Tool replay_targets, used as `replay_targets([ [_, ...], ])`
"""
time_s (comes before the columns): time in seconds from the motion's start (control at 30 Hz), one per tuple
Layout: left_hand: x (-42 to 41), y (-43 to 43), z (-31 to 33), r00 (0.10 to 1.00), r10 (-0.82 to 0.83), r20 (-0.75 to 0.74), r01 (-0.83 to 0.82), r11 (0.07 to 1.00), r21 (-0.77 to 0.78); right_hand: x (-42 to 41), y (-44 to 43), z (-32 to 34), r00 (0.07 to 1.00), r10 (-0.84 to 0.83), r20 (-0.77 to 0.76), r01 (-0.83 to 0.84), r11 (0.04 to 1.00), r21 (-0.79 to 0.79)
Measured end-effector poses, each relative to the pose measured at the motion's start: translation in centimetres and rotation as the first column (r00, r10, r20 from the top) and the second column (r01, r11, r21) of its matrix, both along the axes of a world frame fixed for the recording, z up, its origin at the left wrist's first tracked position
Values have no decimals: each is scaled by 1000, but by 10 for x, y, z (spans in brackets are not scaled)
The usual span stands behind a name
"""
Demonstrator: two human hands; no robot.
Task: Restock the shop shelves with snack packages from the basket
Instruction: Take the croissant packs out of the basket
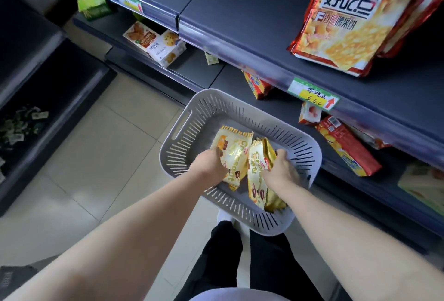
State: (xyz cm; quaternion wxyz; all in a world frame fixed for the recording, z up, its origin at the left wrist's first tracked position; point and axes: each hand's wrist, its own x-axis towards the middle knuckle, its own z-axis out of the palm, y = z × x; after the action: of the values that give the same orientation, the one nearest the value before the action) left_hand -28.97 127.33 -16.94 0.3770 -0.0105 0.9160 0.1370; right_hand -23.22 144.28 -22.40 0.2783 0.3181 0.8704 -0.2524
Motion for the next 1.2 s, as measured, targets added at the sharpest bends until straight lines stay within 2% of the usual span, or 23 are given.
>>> replay_targets([
  [0.13, -4, 11, 8, 992, -82, -94, 87, 995, 55, -7, 15, 33, 975, 179, -131, -188, 981, -56],
  [0.2, -10, 13, 17, 971, -202, -128, 208, 977, 35, -10, 21, 49, 943, 286, -173, -307, 945, -114],
  [0.3, -18, 15, 27, 928, -360, -95, 359, 933, -27, -16, 25, 67, 916, 340, -214, -389, 884, -261],
  [0.4, -23, 13, 28, 957, -288, -39, 290, 955, 62, -18, 26, 76, 919, 322, -227, -389, 833, -394],
  [0.53, -22, 6, 35, 997, -74, 5, 70, 964, 257, -16, 26, 81, 932, 179, -315, -312, 838, -448],
  [0.63, -26, -3, 44, 989, 93, 116, -131, 916, 378, -9, 31, 86, 929, -4, -371, -174, 879, -444],
  [0.73, -31, -7, 59, 977, 77, 197, -158, 885, 438, 7, 38, 96, 908, -223, -354, 16, 864, -503],
  [0.83, -34, -4, 76, 976, 57, 212, -154, 864, 478, 32, 43, 105, 872, -353, -338, 136, 840, -525],
  [0.93, -39, 5, 94, 981, 54, 188, -152, 818, 555, 55, 43, 117, 823, -429, -371, 242, 857, -454],
  [1.03, -38, 21, 122, 982, 0, 186, -123, 751, 648, 71, 36, 141, 784, -409, -466, 295, 907, -300],
  [1.1, -33, 35, 143, 981, -40, 192, -112, 689, 716, 82, 29, 161, 709, -383, -592, 353, 920, -171],
  [1.2, -20, 58, 182, 969, -123, 213, -102, 586, 804, 103, 20, 195, 482, -357, -800, 434, 891, -136],
])
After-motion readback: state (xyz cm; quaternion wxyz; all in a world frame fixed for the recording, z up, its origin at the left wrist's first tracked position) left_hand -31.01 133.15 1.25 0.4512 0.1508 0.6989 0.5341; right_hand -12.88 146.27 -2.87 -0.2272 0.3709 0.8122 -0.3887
